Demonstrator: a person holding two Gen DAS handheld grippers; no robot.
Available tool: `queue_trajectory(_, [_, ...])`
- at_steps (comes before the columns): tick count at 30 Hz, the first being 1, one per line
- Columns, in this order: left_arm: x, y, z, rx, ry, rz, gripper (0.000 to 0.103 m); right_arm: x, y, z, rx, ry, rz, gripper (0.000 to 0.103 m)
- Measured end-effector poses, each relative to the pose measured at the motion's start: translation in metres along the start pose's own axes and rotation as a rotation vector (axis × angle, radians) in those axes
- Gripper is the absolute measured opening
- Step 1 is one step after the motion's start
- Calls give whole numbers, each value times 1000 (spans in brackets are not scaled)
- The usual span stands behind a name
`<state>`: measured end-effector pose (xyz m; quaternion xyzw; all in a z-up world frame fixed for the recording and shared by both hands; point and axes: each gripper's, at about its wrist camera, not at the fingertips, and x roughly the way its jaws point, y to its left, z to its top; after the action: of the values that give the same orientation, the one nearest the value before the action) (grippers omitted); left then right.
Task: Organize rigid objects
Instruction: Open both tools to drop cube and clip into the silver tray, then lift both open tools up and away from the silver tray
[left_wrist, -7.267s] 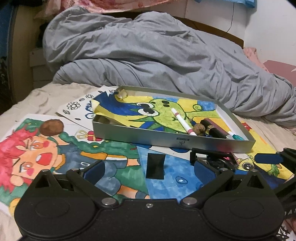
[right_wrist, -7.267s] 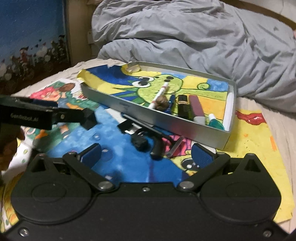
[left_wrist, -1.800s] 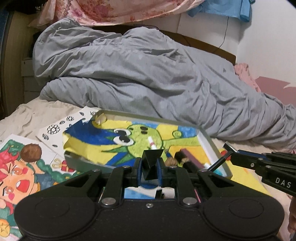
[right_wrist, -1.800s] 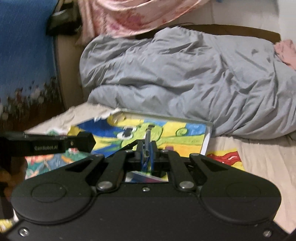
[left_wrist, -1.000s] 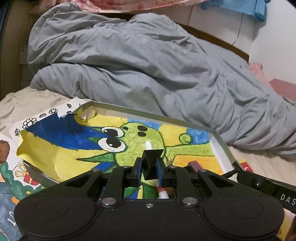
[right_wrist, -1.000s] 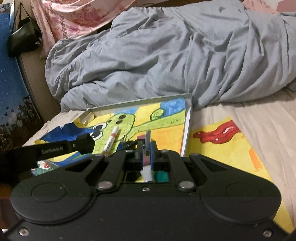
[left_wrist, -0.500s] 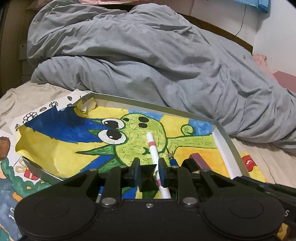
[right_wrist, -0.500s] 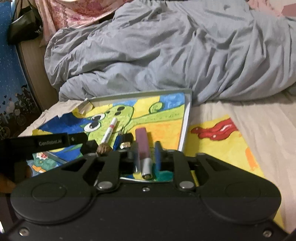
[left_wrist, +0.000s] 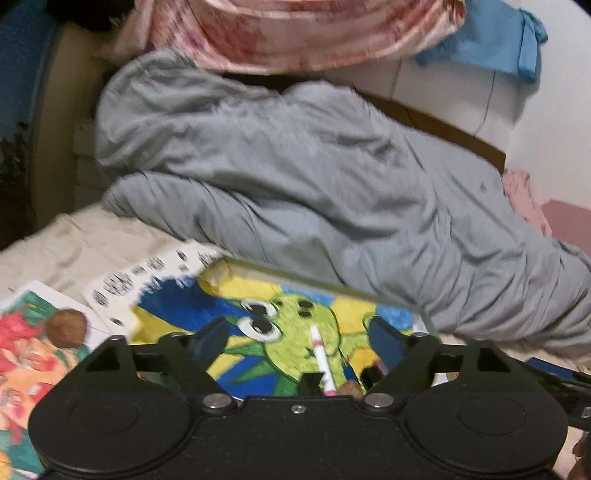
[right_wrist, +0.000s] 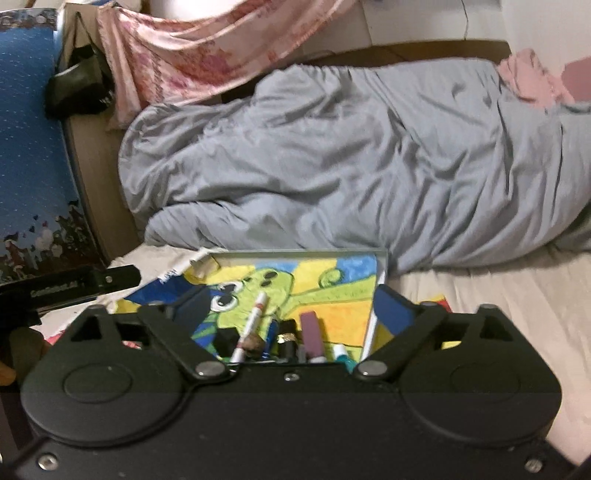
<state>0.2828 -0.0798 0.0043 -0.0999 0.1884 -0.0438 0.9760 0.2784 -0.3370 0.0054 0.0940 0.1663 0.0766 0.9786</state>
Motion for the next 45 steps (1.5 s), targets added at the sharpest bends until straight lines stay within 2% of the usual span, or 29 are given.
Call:
queue_trajectory(1, [-9,2,2,3,-18,8,90,-5,4,2,-10,-9,2,102])
queue_trajectory(3, [-26,5,4,8,-42,19,96,-17,11,5,-21,-28,8,102])
queue_trajectory(7, [-61,13,5,-2,-83,17,101,-41,22,5,-34,-60,24,102])
queue_trajectory(11, [-91,19,2,-3,-94,14,102,-68,30,0,-35,-124,24,103])
queue_trajectory(17, [-130,22,-9,64,-91,15,102,-106,37,-21,0,-181,-12,103])
queue_trajectory(25, [-172,26,-36,109,-62,11,102,-140,48,-54,26,-111,-70,103])
queue_trajectory(31, [-191,28,-60,163,1,-4,102,-154,61,-76,-1,-30,-121,103])
queue_trajectory(35, [-197,31,-75,209,29,-2,102,-147,70,-86,-28,22,-128,103])
queue_trajectory(45, [-188,46,-94,207,80,31,102,-121,85,-100,-56,85,-138,103])
